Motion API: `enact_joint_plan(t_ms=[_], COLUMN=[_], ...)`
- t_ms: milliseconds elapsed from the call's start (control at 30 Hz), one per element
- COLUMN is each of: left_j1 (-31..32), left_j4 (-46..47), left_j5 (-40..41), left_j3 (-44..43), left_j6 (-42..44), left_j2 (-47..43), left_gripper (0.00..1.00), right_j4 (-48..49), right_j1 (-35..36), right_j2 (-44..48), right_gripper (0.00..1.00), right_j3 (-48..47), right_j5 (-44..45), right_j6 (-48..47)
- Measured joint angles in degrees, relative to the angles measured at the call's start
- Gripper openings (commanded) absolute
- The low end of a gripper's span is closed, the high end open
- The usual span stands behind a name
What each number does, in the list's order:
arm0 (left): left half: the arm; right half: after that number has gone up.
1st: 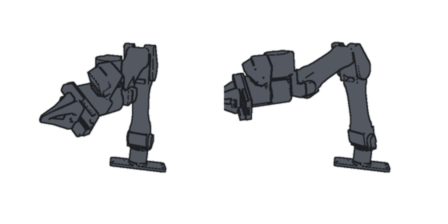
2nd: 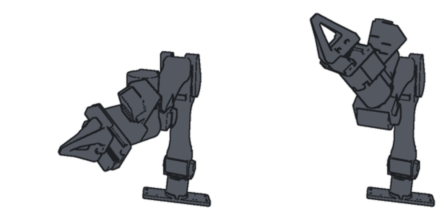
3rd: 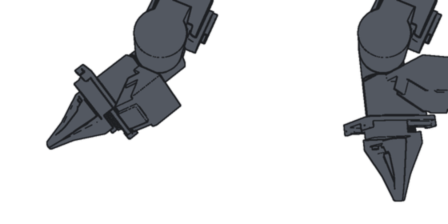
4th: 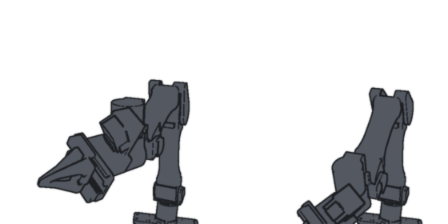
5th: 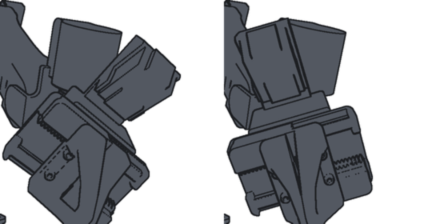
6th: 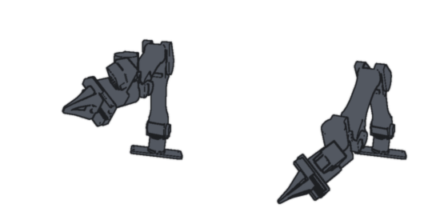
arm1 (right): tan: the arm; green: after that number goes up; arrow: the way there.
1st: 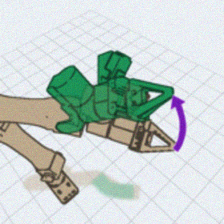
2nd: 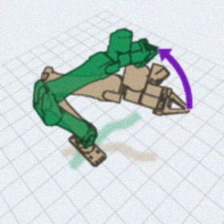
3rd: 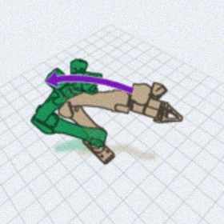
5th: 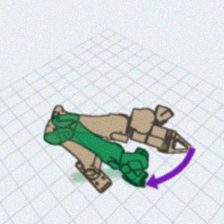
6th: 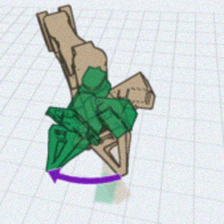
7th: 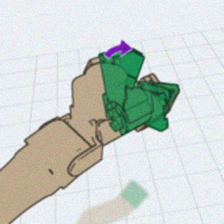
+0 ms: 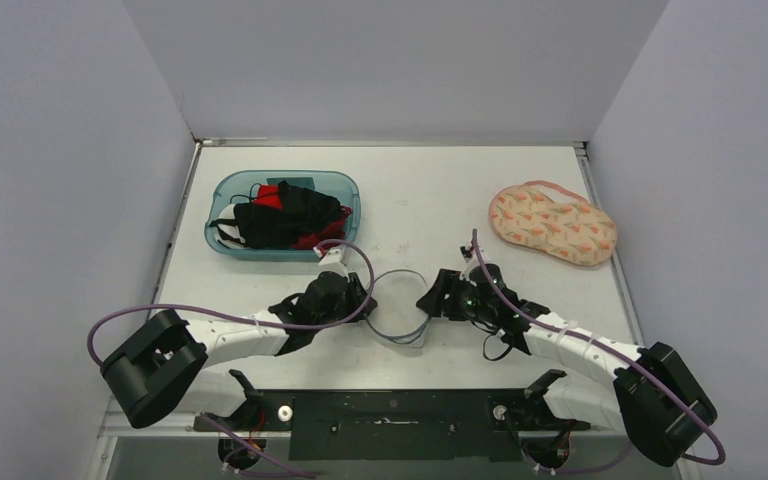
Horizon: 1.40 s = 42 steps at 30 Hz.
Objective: Unzip the laundry bag and remove the bra
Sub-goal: Close the laundry bag at the center of the board.
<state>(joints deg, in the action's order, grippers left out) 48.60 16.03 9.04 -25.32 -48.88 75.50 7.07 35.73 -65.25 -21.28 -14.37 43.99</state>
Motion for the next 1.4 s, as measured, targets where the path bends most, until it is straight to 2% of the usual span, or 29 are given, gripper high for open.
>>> enact_joint_plan(t_ms=[67, 133, 200, 300, 400, 600, 933, 1200, 1400], left_j1=[0.00, 0.00, 0.00, 0.00, 0.00, 0.00, 0.02, 0.02, 0.00], left_j4=[0.46, 0.74, 0.90, 1.01, 1.27, 1.73, 5.09, 8.31, 11.54], left_j5=[0.00, 0.02, 0.00, 0.02, 0.02, 0.02, -0.07, -0.24, -0.02], left_j3=[0.13, 0.28, 0.33, 0.33, 0.48, 1.09, 1.64, 1.99, 3.48], left_j6=[0.00, 0.00, 0.00, 0.00, -0.02, -0.02, -0.33, -1.07, -1.70], left_j2=[0.35, 0.37, 0.37, 0.37, 0.35, 0.35, 1.99, 4.68, 6.12], left_gripper=[0.25, 0.25, 0.25, 0.25, 0.25, 0.24, 0.23, 0.20, 0.20], right_j4=[-2.16, -4.55, -6.05, -5.53, -1.31, 3.32, 8.59, 18.58, 22.56], right_j1=[0.00, 0.00, 0.00, 0.09, 0.57, 1.16, 1.16, 1.53, 3.58], right_j2=[1.46, 3.34, 4.92, 5.77, 4.24, -3.82, -6.80, -12.35, -13.35], right_gripper=[0.66, 0.63, 0.54, 0.33, 0.24, 0.25, 0.27, 0.27, 0.28], right_j3=[-1.03, -2.89, -5.27, -8.68, -9.68, -7.30, 1.86, 4.57, 5.92], right_j5=[0.39, 0.68, 0.57, -1.27, -4.46, -6.91, -4.55, -3.65, -0.96], right_j6=[-0.55, -1.36, -1.90, -2.23, -0.66, 2.58, 3.72, 4.50, 4.26])
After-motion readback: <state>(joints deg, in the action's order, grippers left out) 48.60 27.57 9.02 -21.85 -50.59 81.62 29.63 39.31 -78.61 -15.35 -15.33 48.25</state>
